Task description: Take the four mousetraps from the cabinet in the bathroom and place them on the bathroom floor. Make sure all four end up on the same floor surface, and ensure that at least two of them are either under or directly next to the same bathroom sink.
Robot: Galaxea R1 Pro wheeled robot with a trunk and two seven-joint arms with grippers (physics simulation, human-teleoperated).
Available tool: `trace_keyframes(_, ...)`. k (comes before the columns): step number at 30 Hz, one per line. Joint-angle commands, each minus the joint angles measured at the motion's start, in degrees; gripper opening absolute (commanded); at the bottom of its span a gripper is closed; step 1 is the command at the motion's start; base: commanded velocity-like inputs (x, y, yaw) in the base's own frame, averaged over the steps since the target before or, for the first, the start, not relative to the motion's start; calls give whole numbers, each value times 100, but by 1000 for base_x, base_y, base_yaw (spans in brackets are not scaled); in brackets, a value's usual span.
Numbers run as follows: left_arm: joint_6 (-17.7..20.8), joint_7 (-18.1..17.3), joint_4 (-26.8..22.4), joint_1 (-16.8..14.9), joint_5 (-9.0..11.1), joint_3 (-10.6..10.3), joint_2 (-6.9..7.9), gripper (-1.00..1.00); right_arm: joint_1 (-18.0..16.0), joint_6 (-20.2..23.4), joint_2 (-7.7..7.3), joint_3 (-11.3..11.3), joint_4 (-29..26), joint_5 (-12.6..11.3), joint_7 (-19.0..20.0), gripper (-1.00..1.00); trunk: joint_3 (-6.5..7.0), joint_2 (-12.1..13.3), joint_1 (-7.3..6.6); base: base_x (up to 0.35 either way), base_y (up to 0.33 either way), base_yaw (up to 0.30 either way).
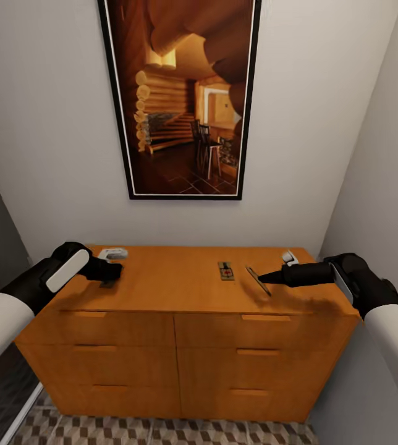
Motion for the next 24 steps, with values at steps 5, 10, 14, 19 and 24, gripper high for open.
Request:
trace_keyframes(5,2,-194,47,41,67,-49,-11,-100,-5,48,-8,20,-2,-18,9,-100,-7,-4,-3,-330,0,0)
trace_keyframes(10,-3,-1006,33,53,75,-51,7,-100,-5,47,-1,22,-2,-18,9,-100,-7,-4,-3,-330,0,0)
trace_keyframes(14,1,-1365,-25,54,78,-46,29,-100,-5,47,0,28,-2,-18,9,-100,-7,-4,-3,-330,0,0)
trace_keyframes(19,2,-1572,-32,94,86,-50,39,-100,-2,47,2,31,5,-11,-3,-100,-7,-4,-3,-330,0,0)
trace_keyframes(24,5,-2243,-32,240,76,-93,45,-100,3,44,8,37,6,-9,-17,-100,-7,-4,-3,-330,0,0)
